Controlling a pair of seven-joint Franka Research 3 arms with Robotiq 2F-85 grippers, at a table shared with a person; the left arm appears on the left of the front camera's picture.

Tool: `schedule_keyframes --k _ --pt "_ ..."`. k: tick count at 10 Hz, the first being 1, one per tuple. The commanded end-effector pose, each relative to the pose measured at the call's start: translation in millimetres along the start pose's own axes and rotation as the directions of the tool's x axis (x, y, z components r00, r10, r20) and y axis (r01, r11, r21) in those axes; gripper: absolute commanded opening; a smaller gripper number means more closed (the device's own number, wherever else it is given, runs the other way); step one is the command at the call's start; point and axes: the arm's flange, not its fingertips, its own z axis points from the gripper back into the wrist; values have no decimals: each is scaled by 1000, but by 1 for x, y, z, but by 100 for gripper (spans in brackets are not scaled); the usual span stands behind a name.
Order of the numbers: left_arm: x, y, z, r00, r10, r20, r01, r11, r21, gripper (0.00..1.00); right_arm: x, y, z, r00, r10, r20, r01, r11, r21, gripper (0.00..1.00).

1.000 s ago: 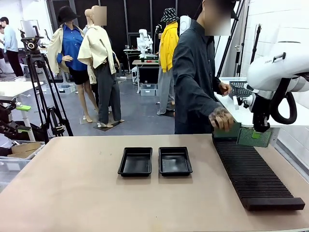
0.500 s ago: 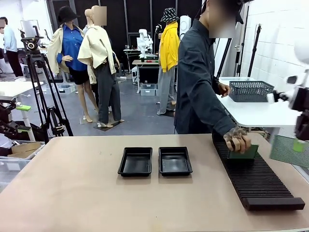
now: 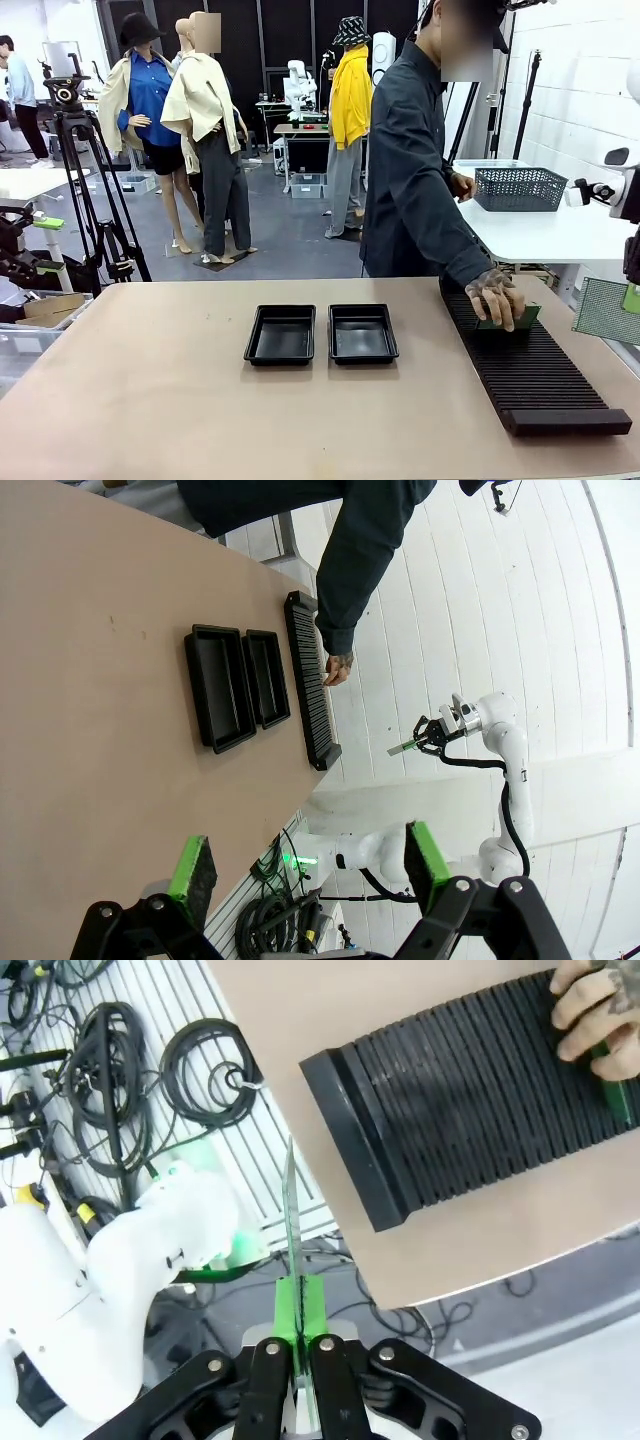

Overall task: Inspect and transfer BCBs to ESD trays.
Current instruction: Pick up the Blank PCB from the PCB Rack and place it in the left ESD tray.

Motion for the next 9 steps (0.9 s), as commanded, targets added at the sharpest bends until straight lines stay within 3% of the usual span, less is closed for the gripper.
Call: schedule_keyframes --k 1,9 --pt "1 -3 1 1000 7 6 -7 1000 8 100 -4 3 -2 1000 -30 4 30 999 -17 0" --pt "1 -3 1 1000 7 6 -7 1000 8 100 -4 3 -2 1000 -30 4 30 999 -17 0"
